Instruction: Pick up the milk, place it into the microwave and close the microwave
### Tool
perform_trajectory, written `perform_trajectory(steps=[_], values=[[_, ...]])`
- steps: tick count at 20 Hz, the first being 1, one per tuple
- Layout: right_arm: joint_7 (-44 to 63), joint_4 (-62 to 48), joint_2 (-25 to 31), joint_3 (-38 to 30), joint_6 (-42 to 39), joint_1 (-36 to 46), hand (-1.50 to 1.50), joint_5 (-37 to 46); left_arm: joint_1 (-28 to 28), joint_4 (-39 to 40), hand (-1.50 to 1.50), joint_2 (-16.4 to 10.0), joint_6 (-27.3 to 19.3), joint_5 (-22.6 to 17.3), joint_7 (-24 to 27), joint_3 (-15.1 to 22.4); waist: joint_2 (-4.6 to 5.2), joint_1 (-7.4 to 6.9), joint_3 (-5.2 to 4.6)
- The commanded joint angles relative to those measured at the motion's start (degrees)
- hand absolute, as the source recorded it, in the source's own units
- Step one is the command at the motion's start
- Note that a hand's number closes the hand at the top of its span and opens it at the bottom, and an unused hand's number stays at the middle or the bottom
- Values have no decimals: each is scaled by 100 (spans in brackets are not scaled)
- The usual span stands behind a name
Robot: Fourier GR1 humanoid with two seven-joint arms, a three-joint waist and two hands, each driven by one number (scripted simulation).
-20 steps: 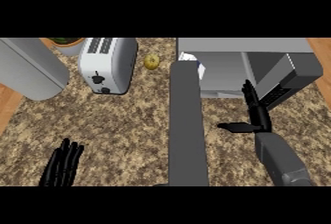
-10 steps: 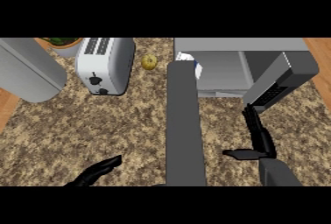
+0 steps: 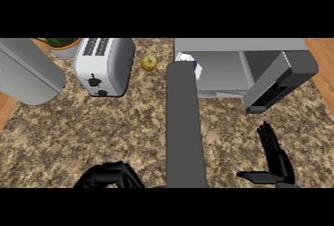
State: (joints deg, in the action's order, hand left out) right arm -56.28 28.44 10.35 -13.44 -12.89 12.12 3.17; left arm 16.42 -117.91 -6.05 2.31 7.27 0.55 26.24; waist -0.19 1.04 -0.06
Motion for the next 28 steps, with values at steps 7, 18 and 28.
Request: perform_trajectory(steps=[7,18,28], values=[[-162,1231,337,207,-982,-1129,-150,-429,-1682,1526,150,371,522,282,-689,393,21,66,5],[70,2916,493,559,-1258,-2228,-150,-970,-2940,3160,150,603,-404,386,-496,1811,14,107,-1],[407,4120,823,920,-1772,-2415,-150,-1682,-4336,4678,150,605,-1668,-1078,-615,2780,72,496,-1]])
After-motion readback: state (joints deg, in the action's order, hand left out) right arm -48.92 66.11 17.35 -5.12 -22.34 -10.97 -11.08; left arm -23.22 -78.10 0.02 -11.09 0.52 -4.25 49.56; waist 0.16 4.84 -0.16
